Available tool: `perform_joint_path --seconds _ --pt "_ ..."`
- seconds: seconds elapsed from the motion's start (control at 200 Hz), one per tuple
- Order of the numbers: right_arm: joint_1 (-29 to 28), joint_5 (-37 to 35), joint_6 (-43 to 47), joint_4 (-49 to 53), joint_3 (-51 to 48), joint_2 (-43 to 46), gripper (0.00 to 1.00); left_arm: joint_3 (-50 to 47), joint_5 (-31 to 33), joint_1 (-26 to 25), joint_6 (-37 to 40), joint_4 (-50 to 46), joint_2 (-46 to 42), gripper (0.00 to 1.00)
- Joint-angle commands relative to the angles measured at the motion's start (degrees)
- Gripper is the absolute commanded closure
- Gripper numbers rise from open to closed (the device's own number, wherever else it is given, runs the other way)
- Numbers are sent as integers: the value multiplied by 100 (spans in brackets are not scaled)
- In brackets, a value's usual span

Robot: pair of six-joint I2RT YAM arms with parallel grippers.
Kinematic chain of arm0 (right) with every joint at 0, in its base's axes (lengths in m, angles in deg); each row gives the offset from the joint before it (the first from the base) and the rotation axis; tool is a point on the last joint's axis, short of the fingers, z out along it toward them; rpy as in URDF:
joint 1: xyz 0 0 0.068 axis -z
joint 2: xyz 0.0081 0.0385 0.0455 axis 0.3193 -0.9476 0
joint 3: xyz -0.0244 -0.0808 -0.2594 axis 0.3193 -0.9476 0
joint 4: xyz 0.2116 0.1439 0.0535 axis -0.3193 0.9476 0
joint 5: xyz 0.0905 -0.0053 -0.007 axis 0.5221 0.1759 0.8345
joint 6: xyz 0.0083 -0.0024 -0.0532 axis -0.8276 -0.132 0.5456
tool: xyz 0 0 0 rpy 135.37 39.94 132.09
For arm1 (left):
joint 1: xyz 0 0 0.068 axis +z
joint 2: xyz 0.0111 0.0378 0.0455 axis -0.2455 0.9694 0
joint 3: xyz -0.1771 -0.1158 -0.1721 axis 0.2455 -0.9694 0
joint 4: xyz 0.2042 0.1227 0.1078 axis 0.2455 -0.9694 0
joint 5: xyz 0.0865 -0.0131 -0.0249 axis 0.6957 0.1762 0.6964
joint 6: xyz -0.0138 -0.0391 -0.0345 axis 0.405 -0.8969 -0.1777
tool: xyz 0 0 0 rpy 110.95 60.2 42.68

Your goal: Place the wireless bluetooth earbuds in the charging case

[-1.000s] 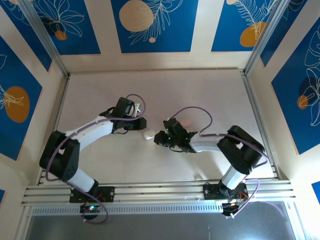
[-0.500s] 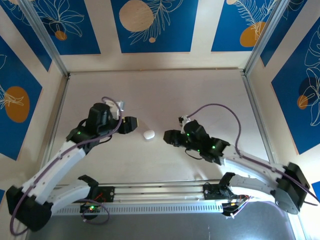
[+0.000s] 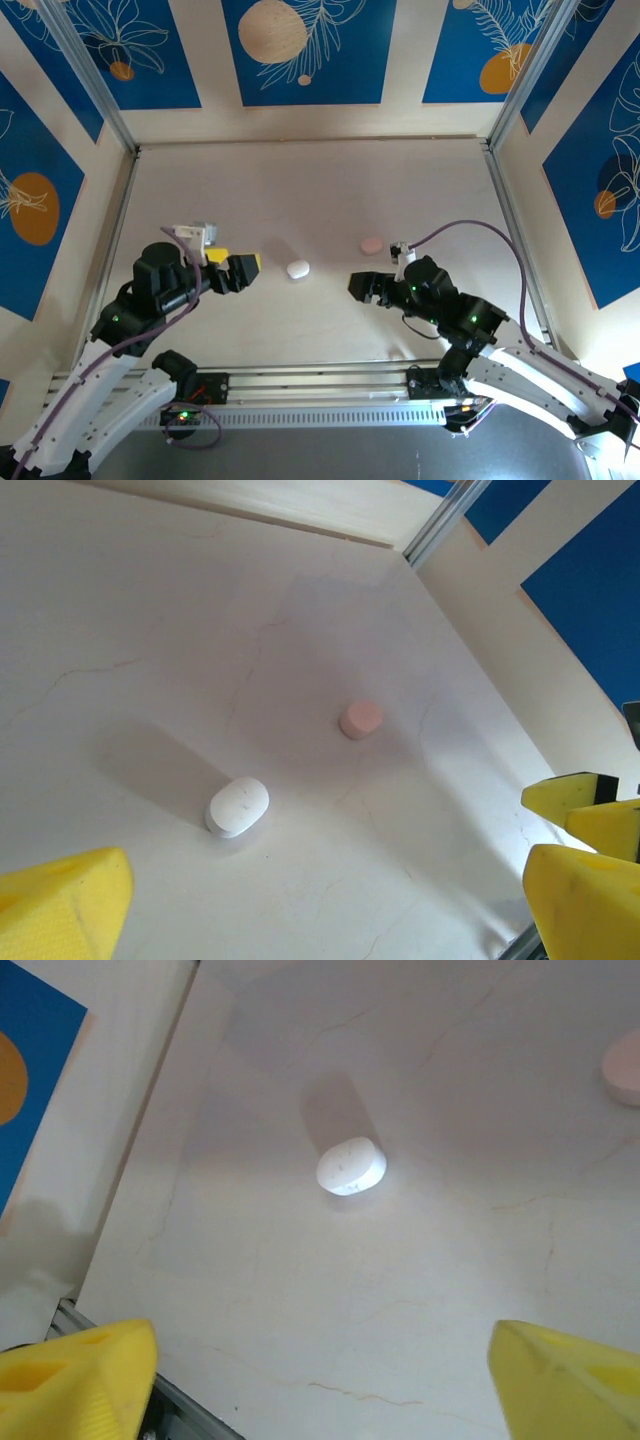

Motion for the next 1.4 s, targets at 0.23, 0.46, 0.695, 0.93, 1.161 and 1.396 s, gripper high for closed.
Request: perform_joint_path --seconds 0.23,0.46,0.695,0.93,1.161,1.396 --pt "247 367 420 6 452 -1311 1 -920 402 -42 -36 1181 263 0" --pt "281 414 696 182 1373 -2947 1 -2135 822 -43 102 2264 117 0" --pt "207 438 1129 601 2721 -4831 1 -2314 1313 -34 210 2094 -200 0" --pt "3 452 1718 1021 4219 -6492 1 -2349 1367 -34 214 1935 -486 0" --pt "-224 -62 2096 1774 5429 -7668 1 -2328 1352 -34 218 1902 -499 0" --pt "-238 1 2136 1961 5825 -8174 4 -2323 1323 -34 218 1923 -499 0"
